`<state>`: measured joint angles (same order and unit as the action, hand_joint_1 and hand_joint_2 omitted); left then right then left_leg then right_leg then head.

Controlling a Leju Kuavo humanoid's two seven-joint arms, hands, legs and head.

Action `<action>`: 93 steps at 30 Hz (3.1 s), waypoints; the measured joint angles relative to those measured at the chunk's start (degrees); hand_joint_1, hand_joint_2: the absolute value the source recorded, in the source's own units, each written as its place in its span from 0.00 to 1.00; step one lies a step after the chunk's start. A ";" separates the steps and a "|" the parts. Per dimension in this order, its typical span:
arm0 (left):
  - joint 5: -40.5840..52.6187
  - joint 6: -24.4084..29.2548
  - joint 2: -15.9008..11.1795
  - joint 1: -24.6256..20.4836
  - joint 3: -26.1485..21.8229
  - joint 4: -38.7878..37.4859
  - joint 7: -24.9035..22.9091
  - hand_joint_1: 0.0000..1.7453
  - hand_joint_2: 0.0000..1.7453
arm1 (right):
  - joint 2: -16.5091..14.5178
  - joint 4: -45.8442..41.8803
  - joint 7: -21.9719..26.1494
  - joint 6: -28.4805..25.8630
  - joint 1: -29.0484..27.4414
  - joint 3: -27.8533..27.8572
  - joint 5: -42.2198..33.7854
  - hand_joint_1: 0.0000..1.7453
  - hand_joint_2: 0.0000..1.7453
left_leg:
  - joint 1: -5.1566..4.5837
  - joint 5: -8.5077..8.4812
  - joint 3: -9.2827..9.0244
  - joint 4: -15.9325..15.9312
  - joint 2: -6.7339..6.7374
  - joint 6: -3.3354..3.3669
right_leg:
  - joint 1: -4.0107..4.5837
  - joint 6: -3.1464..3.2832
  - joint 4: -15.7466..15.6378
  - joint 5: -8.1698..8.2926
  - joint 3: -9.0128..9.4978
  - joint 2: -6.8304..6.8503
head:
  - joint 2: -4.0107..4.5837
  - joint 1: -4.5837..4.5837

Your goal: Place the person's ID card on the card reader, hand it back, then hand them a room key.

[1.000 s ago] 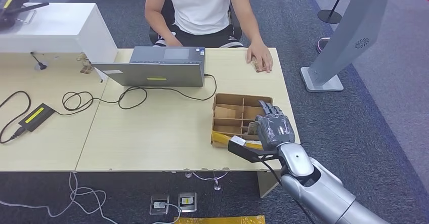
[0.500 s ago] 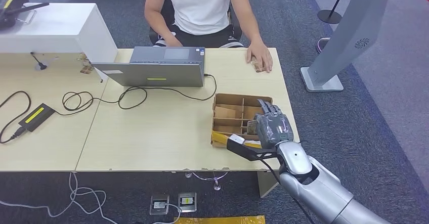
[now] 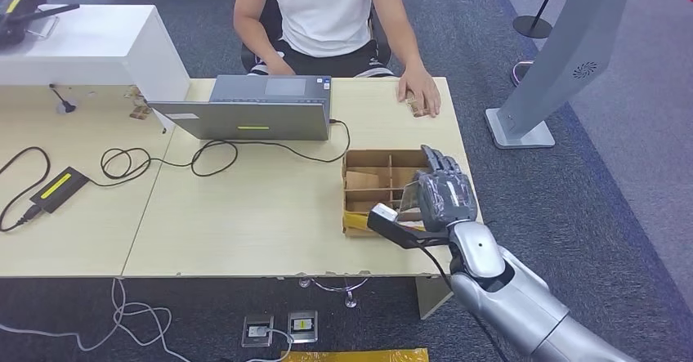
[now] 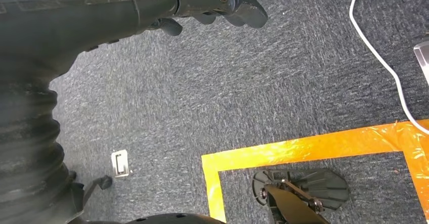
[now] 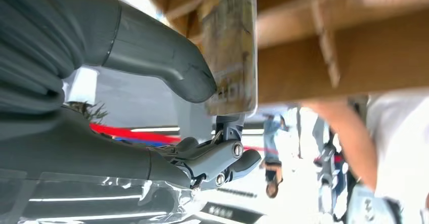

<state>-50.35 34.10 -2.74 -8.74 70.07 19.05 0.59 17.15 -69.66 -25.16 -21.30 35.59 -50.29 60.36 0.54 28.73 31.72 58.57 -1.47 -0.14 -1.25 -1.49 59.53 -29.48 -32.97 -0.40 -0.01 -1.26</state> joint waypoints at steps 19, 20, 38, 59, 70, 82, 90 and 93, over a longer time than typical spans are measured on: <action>0.98 0.24 0.39 -0.33 0.00 -0.16 0.00 0.00 1.00 | 2.41 -7.56 -1.84 2.11 5.71 5.28 2.76 1.00 1.00 | -0.01 0.00 -0.02 0.01 0.01 0.00 | -0.01 -0.01 0.00 0.01 0.01 -0.01 | -0.01 0.01; 1.07 0.23 0.41 -0.37 0.00 -0.16 -0.01 0.00 1.00 | 2.41 -7.59 -1.89 2.43 5.87 5.28 2.78 1.00 1.00 | -0.01 0.00 -0.02 0.01 0.00 0.00 | -0.01 -0.01 0.00 0.01 0.01 -0.01 | -0.01 0.01; 5.91 -1.33 0.60 -1.62 0.00 -0.19 -2.84 0.00 1.00 | -0.61 9.31 -1.59 4.47 18.52 2.69 -5.51 1.00 1.00 | -0.01 -0.04 0.05 0.01 -0.04 0.02 | -0.01 -0.01 0.03 0.02 -0.01 0.03 | -0.01 0.02; 6.65 -1.44 0.60 -1.78 0.00 -0.19 -3.78 0.00 1.00 | -6.54 23.55 -2.56 4.58 27.14 -1.88 -6.28 0.04 1.00 | 0.00 -0.03 0.07 0.01 -0.03 0.02 | 0.00 -0.01 0.03 0.02 -0.04 0.02 | -0.01 0.01; 7.49 -2.32 0.50 -1.78 0.00 -0.19 -3.81 0.00 1.00 | -6.88 26.27 -2.66 0.59 27.29 -4.05 -7.93 0.00 1.00 | -0.01 -0.04 0.04 0.01 -0.01 0.02 | -0.01 -0.01 0.03 0.02 -0.04 0.00 | 0.00 0.01; 7.65 -1.66 0.28 -1.07 -0.01 -0.19 -3.98 0.00 1.00 | 0.51 15.33 -8.55 -5.68 25.87 -4.81 5.07 0.00 1.00 | -0.01 -0.02 0.01 0.04 0.01 0.02 | -0.01 -0.01 0.01 0.02 -0.07 -0.02 | -0.01 0.02; 6.80 -0.85 0.15 -0.34 -0.07 -0.19 -3.85 0.00 1.00 | 7.19 4.10 -11.18 -7.59 22.78 -1.36 9.56 0.00 1.00 | -0.02 -0.02 -0.09 0.04 0.05 0.02 | -0.02 -0.02 0.00 0.04 -0.04 -0.04 | -0.01 0.02; 5.84 -0.04 0.16 0.21 -0.44 -0.19 -3.13 0.00 1.00 | 10.65 -0.82 -13.58 -10.31 19.82 1.70 12.46 0.00 1.00 | -0.01 -0.02 -0.14 0.06 -0.02 0.02 | 0.00 -0.02 -0.05 0.03 0.00 0.02 | 0.00 0.03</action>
<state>-44.51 34.06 -2.58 -8.53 69.63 18.86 -2.54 27.80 -70.48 -38.75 -31.61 55.40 -48.59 72.83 0.53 28.72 31.59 58.63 -1.49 -0.12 -1.25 -1.52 59.48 -29.44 -32.96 -0.39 -0.01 -1.23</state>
